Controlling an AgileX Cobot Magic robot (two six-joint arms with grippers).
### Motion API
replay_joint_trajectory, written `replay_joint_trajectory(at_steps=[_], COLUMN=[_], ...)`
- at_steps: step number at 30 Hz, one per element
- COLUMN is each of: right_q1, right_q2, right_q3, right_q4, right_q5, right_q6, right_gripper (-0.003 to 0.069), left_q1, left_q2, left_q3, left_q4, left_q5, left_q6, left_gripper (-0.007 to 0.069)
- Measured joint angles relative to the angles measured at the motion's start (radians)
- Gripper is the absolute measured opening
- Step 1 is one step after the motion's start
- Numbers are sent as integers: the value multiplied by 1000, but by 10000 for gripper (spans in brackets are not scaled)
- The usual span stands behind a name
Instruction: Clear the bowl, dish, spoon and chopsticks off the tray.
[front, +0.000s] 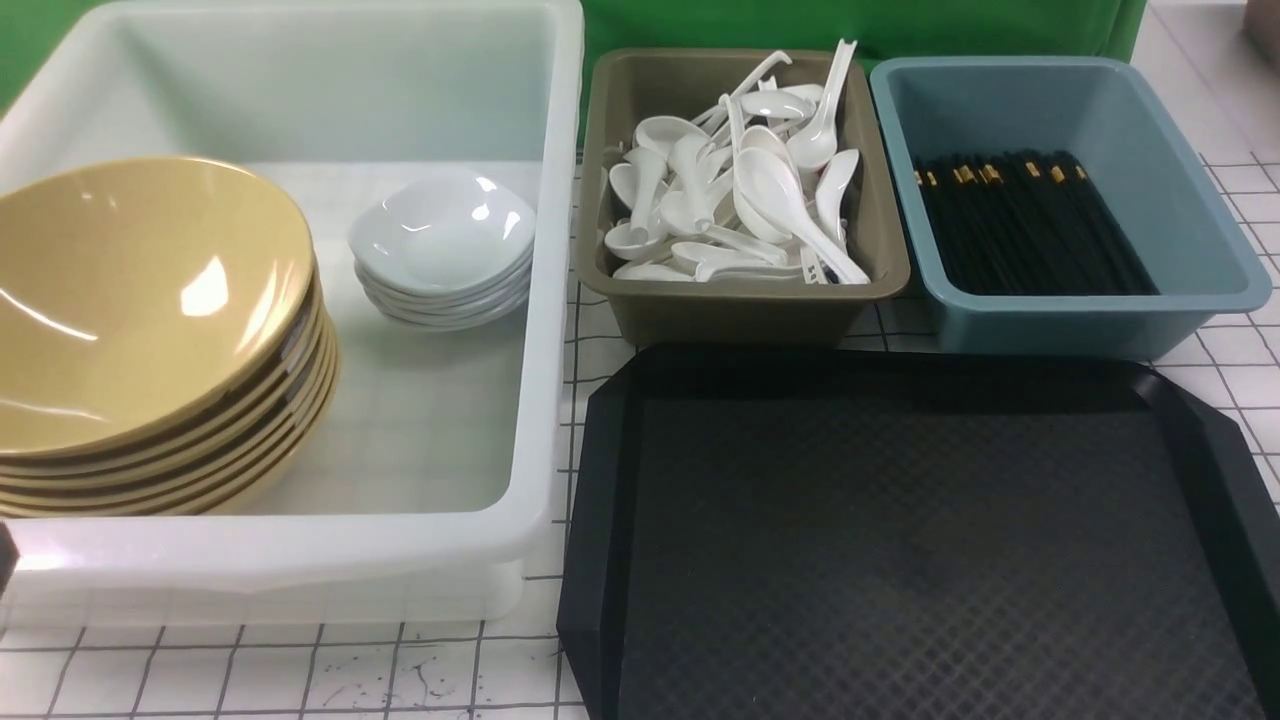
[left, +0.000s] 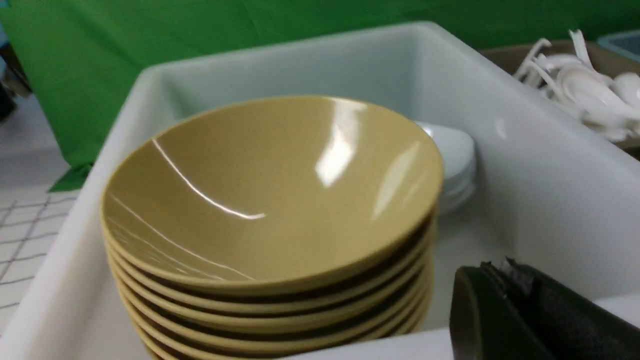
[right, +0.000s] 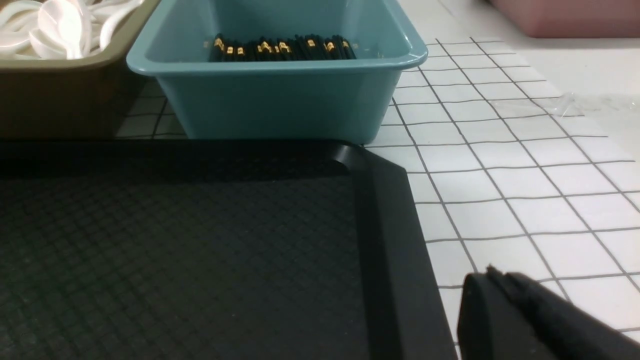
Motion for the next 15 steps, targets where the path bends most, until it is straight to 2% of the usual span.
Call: replay_joint_trajectory(at_steps=[2, 5, 10, 15], right_q1=[0, 0, 0, 0], right_q2=[0, 0, -1, -1], right_q3=[-1, -1, -1, -1], right_q4=[0, 0, 0, -1], right_q5=[0, 0, 0, 0], right_q6=[0, 0, 0, 0], right_gripper=[52, 54, 57, 61], left_q1=[21, 49, 53, 52], left_q2=[-28, -50, -53, -53], left_q3=[87, 187, 234, 234], left_q4=[5, 13, 68, 82], left_q5=[-101, -141, -86, -37], left_q6=[-9, -70, -158, -148], left_gripper=[-12, -12, -12, -12])
